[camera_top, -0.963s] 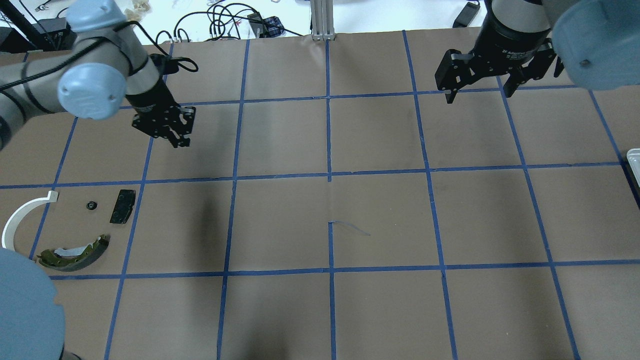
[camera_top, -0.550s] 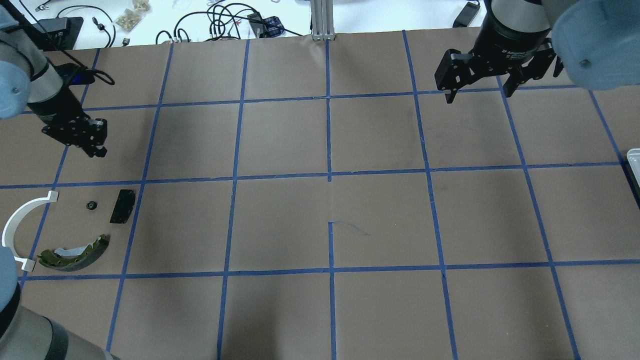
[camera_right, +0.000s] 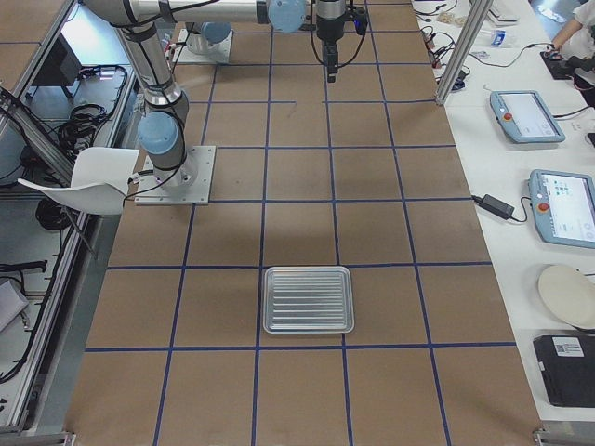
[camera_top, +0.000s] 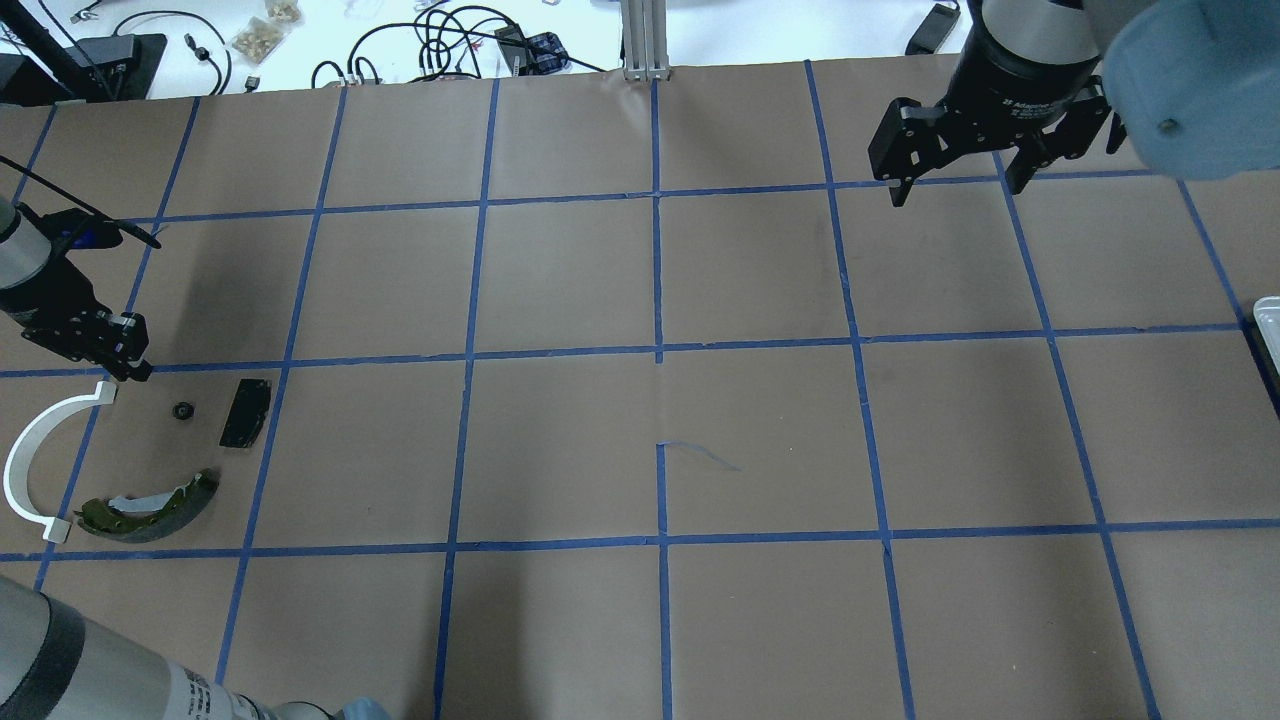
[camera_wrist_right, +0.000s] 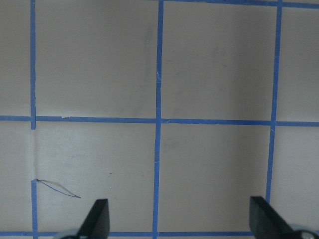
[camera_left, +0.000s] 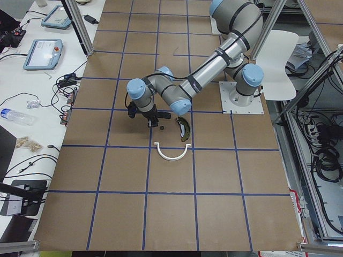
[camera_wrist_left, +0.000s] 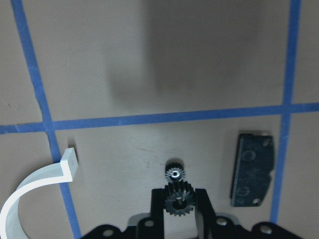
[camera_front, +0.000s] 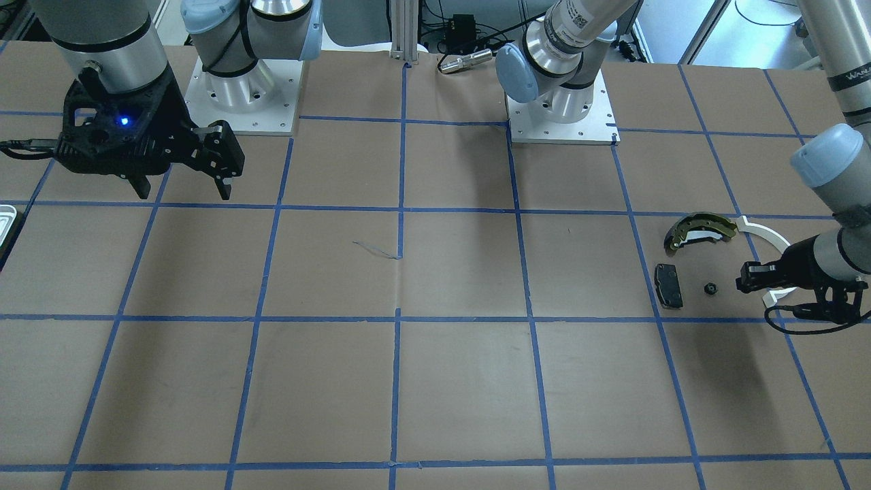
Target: Place bearing gear from tray to pile
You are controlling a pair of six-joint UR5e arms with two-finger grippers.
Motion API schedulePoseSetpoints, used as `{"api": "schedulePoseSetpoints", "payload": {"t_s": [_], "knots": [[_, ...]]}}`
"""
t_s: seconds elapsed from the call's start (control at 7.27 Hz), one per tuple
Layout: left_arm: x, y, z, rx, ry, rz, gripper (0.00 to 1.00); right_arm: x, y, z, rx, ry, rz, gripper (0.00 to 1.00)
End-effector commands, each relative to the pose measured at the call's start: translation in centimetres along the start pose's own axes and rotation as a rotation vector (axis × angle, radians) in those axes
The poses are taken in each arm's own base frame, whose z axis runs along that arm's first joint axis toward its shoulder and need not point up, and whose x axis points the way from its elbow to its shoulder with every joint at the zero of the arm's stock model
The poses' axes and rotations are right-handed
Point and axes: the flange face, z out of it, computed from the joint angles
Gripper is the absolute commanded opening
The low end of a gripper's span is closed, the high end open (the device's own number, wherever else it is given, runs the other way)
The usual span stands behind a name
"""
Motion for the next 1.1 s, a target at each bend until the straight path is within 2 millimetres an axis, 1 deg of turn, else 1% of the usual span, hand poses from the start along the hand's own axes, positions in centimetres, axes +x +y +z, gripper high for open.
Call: {"api": "schedulePoseSetpoints", "payload": {"t_s": [0.0,0.28,0.69,0.96], "knots": [[-0.2,0.7,1.7,-0.013,0.014,0.009,0.0,-0.1,0.0,0.0,0.0,-0.002,-0.002,1.0],[-0.4,1.1,2.6,-0.025,0.026,0.002,0.0,-0.1,0.0,0.0,-0.001,-0.004,-0.003,1.0],[-0.7,0.7,3.5,-0.023,0.023,0.003,0.0,-0.1,0.0,0.1,-0.003,-0.005,-0.001,1.0],[-0.7,0.6,3.6,-0.023,0.023,0.003,0.0,-0.1,0.0,0.1,-0.003,-0.005,-0.003,1.0]]}}
